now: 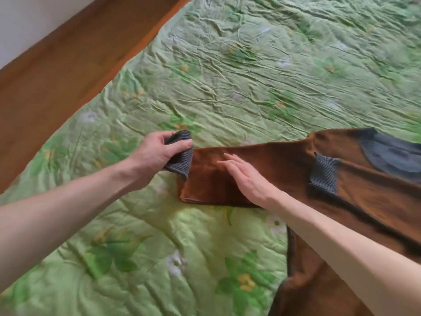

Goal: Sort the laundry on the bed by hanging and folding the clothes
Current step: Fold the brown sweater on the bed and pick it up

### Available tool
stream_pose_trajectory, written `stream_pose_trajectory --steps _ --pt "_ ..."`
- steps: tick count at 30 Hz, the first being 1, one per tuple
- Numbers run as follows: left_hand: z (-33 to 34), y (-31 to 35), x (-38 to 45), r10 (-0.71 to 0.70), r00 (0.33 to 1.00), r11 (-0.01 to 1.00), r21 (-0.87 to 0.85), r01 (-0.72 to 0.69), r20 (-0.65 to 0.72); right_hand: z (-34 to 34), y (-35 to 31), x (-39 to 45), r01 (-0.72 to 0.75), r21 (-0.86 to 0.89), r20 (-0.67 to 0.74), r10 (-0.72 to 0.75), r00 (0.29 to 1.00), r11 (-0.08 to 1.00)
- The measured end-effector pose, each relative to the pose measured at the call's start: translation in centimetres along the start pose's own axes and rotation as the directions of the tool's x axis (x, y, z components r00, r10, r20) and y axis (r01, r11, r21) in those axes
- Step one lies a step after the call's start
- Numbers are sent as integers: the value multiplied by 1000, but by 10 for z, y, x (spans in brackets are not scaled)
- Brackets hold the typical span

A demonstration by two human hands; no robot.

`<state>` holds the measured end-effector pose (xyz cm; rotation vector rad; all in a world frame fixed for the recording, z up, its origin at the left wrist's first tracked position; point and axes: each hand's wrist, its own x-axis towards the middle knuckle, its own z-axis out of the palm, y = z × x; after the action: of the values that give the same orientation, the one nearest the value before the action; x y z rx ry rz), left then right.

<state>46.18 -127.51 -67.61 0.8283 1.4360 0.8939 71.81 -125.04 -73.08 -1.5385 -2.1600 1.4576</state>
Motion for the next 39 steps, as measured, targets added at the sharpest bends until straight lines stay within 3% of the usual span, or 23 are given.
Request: stream_pose_trajectory --steps 1,2,3,5,7,12,15,18,23,25,27,30,32,35,37,39 --pt "20 5 -1 19 999 1000 17 -20 49 -1 -13 -11 -51 344 -13 59 998 938" --pt "41 9 -1 43 994 998 37 -47 101 -2 -21 -21 -94 624 24 101 995 776" --pt "63 11 -2 68 985 995 58 -78 157 -7 -26 -30 -121 796 74 104 992 593" --pt "105 15 -4 121 955 982 105 -154 270 -21 -25 -49 -119 937 93 95 991 328" --pt "146 22 -3 150 928 965 155 -213 341 -43 -16 -66 -73 969 47 116 992 235" --pt "231 46 -3 150 891 967 122 -222 429 -100 33 -102 48 956 -143 317 938 289" --pt "263 49 6 268 928 950 90 -299 258 -135 67 -123 77 944 -226 455 861 322" --pt "275 46 33 346 938 900 294 -323 -28 -174 102 -159 114 952 -256 539 802 283" --pt "273 28 67 229 971 692 691 -209 64 -240 166 -250 264 952 -306 552 776 157" --pt "283 25 66 258 959 614 745 -260 122 -259 198 -281 388 915 -365 646 671 115" --pt "298 24 67 290 939 536 780 -321 187 -265 235 -302 421 897 -362 771 524 136" --pt "321 23 74 295 922 417 834 -361 252 -254 289 -318 278 930 -326 891 317 241" --pt "332 21 81 283 917 360 855 -373 281 -242 322 -322 119 924 -382 900 210 364" --pt "345 15 92 310 855 245 834 -494 415 -228 346 -321 -171 835 -509 852 124 524" --pt "350 13 99 269 815 178 805 -566 514 -222 351 -318 -230 777 -583 808 84 585" --pt "357 13 108 158 825 171 808 -563 542 -225 355 -316 -302 728 -640 768 23 616"
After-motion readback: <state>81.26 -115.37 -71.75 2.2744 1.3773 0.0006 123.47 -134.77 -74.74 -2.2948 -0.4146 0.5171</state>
